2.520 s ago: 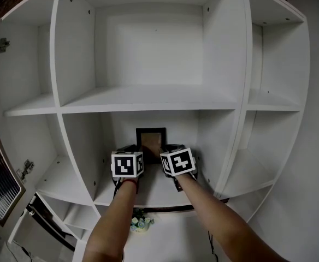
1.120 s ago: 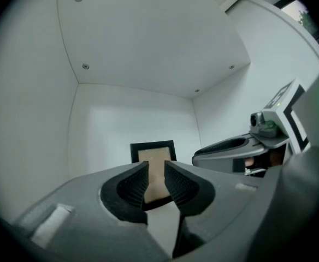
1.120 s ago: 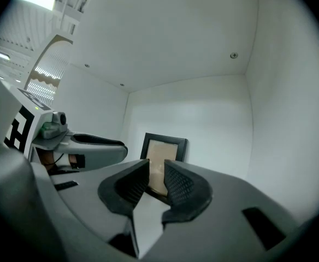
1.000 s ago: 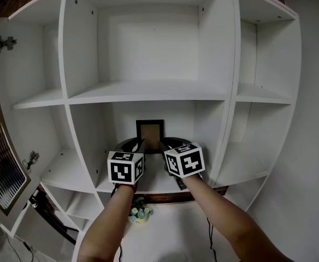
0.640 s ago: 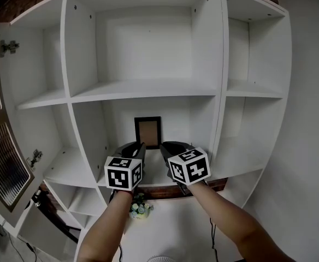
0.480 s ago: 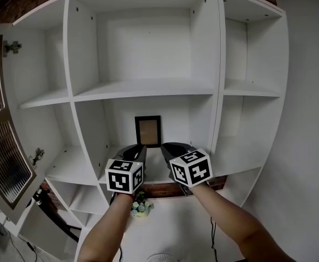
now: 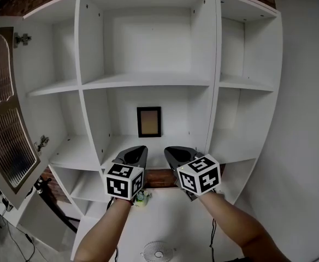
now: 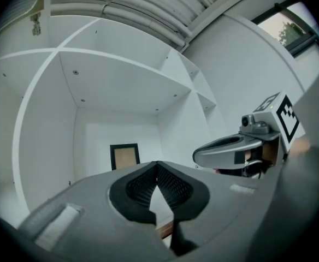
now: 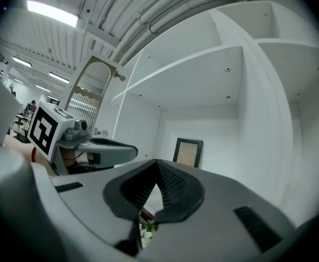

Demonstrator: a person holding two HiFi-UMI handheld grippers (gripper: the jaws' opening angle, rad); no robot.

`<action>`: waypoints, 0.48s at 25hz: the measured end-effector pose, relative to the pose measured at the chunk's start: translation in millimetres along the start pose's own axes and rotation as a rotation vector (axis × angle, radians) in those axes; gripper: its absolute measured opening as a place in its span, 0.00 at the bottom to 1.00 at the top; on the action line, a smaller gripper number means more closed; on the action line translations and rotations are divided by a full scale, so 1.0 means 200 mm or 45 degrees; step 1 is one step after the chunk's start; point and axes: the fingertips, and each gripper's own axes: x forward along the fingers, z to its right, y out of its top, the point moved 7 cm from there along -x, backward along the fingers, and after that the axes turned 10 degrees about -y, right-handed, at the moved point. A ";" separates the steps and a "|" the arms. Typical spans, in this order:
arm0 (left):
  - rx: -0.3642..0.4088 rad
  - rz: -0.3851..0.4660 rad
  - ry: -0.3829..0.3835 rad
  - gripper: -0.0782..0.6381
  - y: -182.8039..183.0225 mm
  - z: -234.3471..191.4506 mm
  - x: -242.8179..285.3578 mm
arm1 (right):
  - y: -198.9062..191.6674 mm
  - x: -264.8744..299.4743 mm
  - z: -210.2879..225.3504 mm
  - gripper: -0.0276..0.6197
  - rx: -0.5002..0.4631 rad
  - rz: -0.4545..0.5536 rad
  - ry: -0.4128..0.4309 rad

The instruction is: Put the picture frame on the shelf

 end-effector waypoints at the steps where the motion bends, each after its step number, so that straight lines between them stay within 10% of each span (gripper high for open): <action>1: 0.003 0.005 -0.005 0.12 0.00 0.02 -0.03 | -0.01 -0.04 -0.02 0.07 -0.001 0.008 -0.002; 12: 0.001 0.077 -0.086 0.12 -0.08 0.28 -0.30 | -0.10 -0.37 -0.18 0.07 -0.005 0.070 -0.015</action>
